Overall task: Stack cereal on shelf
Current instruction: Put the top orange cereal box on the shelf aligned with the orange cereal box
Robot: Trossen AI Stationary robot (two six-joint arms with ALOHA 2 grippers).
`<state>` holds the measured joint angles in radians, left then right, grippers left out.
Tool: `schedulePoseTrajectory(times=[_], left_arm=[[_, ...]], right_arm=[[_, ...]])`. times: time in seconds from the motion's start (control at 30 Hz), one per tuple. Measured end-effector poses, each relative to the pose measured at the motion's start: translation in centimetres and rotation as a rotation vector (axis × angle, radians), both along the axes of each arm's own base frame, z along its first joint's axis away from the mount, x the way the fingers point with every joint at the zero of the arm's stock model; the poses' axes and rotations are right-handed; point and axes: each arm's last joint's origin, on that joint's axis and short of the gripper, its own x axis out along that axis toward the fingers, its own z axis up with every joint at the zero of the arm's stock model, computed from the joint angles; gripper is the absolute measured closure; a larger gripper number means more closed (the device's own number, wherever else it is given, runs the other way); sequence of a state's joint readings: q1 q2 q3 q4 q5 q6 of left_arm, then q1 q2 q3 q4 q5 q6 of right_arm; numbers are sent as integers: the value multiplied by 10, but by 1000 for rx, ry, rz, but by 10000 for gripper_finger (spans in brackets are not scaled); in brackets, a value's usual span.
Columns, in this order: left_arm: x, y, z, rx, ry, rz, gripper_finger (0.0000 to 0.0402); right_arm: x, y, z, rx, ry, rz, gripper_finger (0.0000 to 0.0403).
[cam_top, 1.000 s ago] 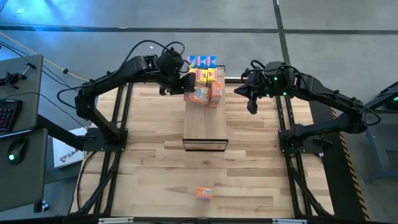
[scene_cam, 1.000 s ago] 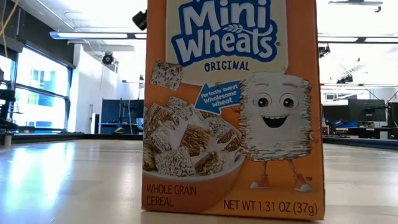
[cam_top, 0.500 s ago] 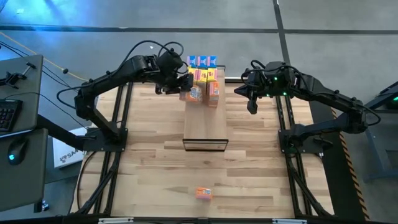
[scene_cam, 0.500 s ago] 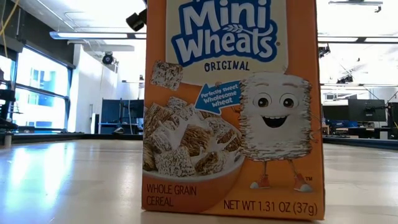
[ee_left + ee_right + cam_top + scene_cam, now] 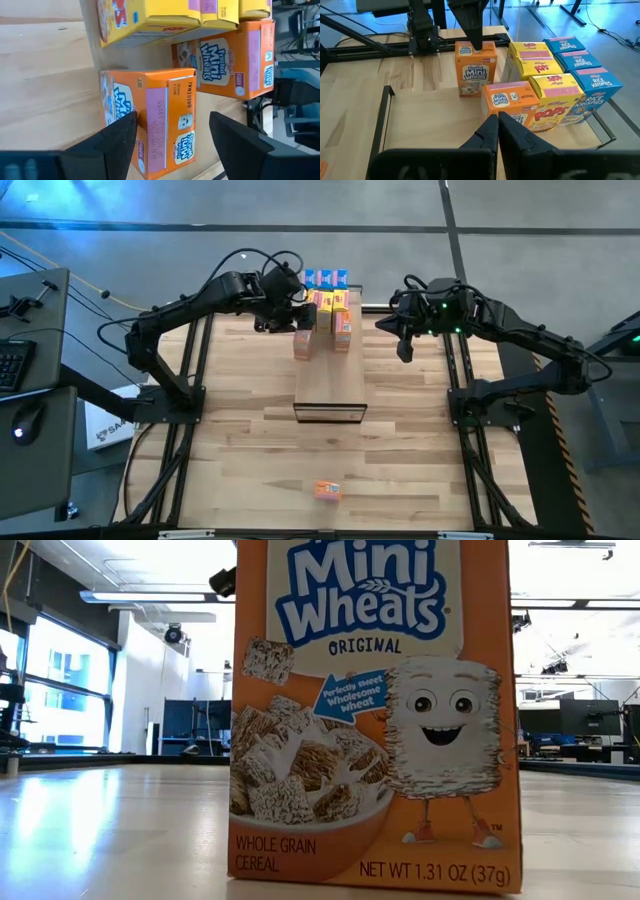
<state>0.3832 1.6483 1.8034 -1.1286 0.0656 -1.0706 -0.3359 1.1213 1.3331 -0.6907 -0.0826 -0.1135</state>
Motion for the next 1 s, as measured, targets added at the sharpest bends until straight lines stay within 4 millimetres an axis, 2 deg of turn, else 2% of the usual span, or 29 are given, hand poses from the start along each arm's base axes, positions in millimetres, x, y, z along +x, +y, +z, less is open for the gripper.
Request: schedulePoseTrajectory(times=[0.27,0.63,1.0], left_arm=[[-1,0,10,63,-70,-52,161],[-5,1,12,106,-56,-130,161],[-27,2,36,183,-163,-218,169]], right_arm=[[0,0,0,0,0,0,402],[0,0,0,0,0,0,402],[0,0,0,0,0,0,402]])
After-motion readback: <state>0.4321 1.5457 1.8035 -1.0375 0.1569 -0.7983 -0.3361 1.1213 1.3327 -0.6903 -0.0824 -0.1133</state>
